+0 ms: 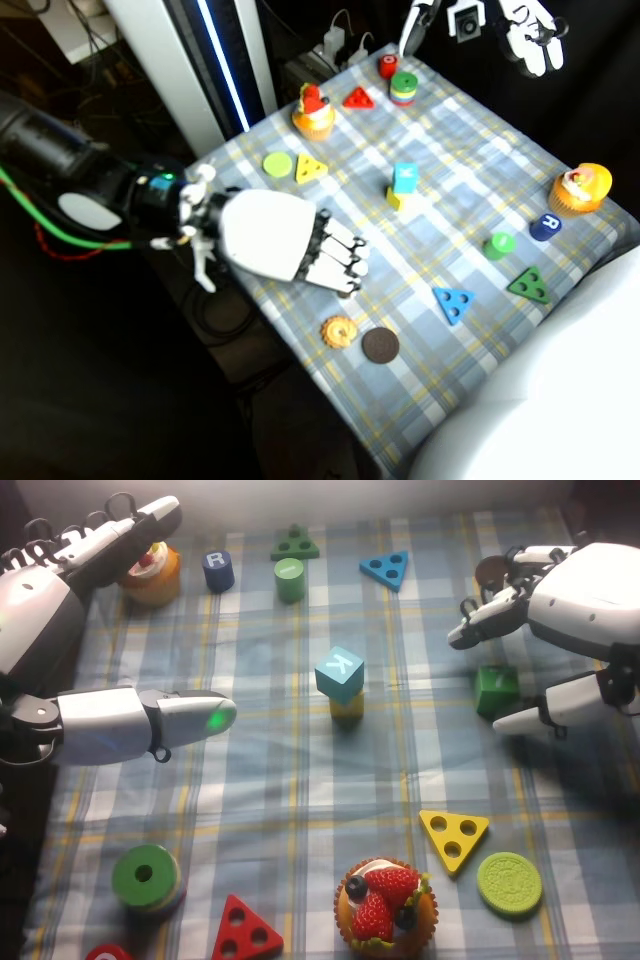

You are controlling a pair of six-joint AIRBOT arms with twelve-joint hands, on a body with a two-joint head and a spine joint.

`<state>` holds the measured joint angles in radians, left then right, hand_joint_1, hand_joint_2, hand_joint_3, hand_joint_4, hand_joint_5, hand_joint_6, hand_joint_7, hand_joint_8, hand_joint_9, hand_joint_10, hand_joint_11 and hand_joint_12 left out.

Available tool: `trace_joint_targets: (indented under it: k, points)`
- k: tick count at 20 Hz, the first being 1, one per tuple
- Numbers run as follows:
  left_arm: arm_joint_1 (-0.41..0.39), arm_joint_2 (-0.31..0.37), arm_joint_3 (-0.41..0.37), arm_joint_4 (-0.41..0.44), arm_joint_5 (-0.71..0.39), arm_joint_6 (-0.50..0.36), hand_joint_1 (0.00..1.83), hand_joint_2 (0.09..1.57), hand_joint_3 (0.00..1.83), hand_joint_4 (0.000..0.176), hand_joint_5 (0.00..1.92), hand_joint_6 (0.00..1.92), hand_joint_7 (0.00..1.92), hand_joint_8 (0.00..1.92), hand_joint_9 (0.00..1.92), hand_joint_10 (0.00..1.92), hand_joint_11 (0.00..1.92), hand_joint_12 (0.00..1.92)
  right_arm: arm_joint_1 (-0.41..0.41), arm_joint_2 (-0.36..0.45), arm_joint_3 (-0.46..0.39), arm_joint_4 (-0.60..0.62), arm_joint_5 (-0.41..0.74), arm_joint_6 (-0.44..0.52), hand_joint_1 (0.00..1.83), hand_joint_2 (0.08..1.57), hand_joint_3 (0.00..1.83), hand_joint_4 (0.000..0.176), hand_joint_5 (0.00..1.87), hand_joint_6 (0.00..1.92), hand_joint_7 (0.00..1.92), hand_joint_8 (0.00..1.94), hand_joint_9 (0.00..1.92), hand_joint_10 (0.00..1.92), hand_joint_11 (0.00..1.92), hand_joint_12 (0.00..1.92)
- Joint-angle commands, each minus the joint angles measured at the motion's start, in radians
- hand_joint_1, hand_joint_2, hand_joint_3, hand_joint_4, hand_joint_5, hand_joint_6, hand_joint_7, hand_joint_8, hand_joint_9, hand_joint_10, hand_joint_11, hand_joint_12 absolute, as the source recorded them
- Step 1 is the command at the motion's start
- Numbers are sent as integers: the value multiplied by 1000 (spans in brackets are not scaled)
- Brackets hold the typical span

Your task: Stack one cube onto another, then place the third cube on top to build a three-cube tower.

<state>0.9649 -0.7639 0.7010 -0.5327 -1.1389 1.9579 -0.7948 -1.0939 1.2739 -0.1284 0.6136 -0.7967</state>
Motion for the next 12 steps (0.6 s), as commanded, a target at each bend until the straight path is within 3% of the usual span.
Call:
trace_joint_targets:
  k: [1,6,10,12]
  points:
    - [-6,-3,-1,35,-118,-10,685,794,2,176,203,12,281,8,296,7,4,289,13,-1,7,15,93,-4,842,941,1,0,733,10,757,12,797,40,255,1311]
    - [-3,-3,-3,33,-117,-10,679,798,2,170,216,10,295,8,304,7,16,304,13,-5,17,16,75,-4,893,976,0,0,862,14,844,23,855,64,328,1250]
    - [-3,-3,-3,30,-118,-10,698,797,1,176,205,2,286,3,299,3,3,306,14,-13,20,17,72,-4,942,992,1,0,961,21,903,34,891,110,301,1404]
    - [-3,-3,-3,28,-118,-10,703,800,2,176,214,5,297,6,305,5,0,306,14,-13,20,17,72,-4,941,998,1,0,978,16,917,36,893,142,325,1372]
